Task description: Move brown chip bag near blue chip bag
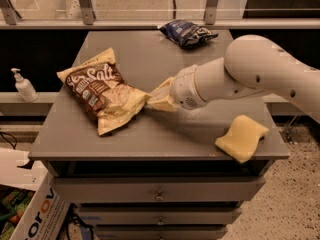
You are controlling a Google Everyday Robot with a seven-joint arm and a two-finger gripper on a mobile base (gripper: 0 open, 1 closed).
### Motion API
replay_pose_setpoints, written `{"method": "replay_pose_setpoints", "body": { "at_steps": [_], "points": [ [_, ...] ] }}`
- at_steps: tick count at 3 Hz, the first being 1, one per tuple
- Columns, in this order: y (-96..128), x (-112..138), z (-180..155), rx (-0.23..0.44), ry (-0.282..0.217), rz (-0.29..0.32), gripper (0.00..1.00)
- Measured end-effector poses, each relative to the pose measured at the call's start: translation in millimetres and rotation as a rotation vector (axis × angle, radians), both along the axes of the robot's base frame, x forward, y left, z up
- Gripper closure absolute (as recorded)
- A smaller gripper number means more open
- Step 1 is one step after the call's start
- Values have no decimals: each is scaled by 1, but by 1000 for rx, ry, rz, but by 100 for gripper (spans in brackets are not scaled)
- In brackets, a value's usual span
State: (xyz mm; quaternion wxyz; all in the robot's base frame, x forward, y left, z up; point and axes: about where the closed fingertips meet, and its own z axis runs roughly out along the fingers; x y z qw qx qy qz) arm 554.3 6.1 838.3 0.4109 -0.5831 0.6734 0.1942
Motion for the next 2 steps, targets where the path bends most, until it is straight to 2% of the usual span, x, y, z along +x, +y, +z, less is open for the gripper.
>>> {"method": "replay_pose_setpoints", "body": {
  "at_steps": [1, 2],
  "points": [
    [-20, 9, 19, -10, -37, -35, 100],
    [-53, 28, 49, -52, -92, -84, 100]
  ]
}}
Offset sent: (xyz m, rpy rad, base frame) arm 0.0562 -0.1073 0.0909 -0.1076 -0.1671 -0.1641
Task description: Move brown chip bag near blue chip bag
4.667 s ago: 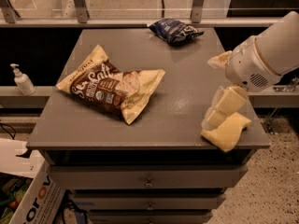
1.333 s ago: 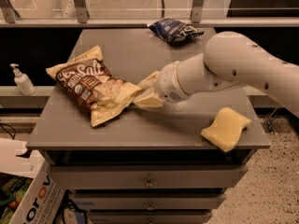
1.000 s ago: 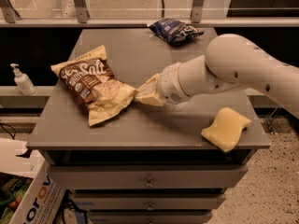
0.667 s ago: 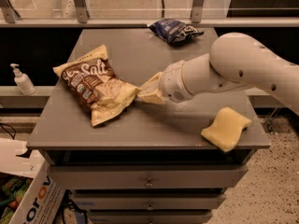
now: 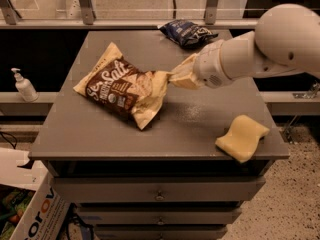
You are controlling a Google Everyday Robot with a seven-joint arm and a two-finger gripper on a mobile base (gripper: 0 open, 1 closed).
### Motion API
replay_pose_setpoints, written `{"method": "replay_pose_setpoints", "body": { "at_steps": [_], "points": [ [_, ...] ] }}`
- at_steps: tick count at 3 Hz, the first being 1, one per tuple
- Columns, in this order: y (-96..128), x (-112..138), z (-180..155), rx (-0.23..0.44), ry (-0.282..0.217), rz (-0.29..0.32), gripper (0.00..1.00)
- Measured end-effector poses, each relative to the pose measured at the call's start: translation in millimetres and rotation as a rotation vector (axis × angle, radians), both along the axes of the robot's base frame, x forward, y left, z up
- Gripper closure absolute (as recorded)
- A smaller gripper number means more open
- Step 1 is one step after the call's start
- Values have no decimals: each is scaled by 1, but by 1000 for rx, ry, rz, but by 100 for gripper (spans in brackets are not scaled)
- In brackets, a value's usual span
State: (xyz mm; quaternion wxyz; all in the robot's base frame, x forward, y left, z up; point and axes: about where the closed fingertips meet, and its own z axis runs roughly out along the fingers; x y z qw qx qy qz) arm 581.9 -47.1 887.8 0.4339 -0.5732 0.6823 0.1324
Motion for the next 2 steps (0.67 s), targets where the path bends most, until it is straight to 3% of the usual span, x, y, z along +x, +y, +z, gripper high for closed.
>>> {"method": "replay_pose_setpoints", "body": {
  "at_steps": [2],
  "points": [
    [-86, 52, 55, -96, -71, -138, 100]
  ]
}}
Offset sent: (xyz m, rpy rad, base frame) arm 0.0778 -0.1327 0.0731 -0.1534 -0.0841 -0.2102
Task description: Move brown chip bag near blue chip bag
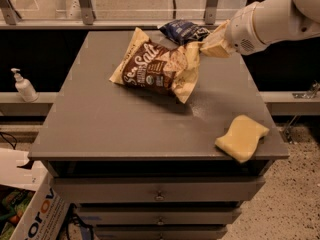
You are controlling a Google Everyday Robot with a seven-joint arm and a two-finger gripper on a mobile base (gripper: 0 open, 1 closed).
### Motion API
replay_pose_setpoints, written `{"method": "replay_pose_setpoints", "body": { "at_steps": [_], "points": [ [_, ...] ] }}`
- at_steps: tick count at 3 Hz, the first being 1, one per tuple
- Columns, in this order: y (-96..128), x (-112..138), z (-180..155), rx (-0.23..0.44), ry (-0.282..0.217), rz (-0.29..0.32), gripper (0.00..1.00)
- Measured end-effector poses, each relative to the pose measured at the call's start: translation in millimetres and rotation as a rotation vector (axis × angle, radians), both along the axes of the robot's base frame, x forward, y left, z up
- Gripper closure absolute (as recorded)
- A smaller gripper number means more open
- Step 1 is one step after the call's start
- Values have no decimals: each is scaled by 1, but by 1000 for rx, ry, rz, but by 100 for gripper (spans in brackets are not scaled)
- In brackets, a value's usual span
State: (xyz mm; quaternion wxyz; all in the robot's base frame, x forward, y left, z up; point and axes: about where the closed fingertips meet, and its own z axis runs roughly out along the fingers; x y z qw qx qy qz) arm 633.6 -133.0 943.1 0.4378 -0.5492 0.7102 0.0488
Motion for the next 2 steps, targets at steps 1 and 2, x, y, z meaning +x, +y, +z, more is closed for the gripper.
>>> {"method": "replay_pose_setpoints", "body": {
  "at_steps": [1, 2],
  "points": [
    [-1, 1, 0, -6, -4, -1, 100],
    [-27, 17, 5, -56, -30, -36, 100]
  ]
}}
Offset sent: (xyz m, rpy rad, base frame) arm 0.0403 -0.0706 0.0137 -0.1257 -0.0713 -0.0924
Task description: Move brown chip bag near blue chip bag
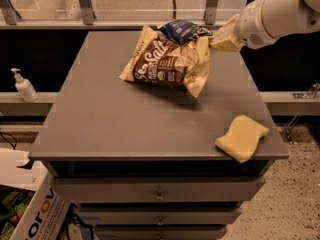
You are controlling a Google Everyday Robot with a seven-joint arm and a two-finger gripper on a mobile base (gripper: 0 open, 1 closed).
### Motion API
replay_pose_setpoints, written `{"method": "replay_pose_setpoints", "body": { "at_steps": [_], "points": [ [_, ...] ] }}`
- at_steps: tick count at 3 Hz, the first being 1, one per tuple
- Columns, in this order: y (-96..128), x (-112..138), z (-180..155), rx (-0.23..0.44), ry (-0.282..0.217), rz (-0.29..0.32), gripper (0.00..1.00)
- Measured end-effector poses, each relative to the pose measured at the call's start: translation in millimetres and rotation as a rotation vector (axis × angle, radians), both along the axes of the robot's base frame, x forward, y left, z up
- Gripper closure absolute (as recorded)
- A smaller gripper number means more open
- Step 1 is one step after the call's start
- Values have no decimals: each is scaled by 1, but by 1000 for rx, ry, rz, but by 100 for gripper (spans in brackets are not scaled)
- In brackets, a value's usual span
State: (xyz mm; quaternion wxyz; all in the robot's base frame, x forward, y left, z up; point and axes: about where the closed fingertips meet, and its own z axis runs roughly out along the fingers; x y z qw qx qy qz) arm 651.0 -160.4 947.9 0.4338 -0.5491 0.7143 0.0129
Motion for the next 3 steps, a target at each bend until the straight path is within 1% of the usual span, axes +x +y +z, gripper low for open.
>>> {"method": "replay_pose_setpoints", "body": {
  "at_steps": [1, 2, 3],
  "points": [
    [-39, 19, 5, -51, -23, -64, 100],
    [-75, 40, 7, -89, -46, -134, 100],
    [-98, 60, 6, -110, -60, -184, 100]
  ]
}}
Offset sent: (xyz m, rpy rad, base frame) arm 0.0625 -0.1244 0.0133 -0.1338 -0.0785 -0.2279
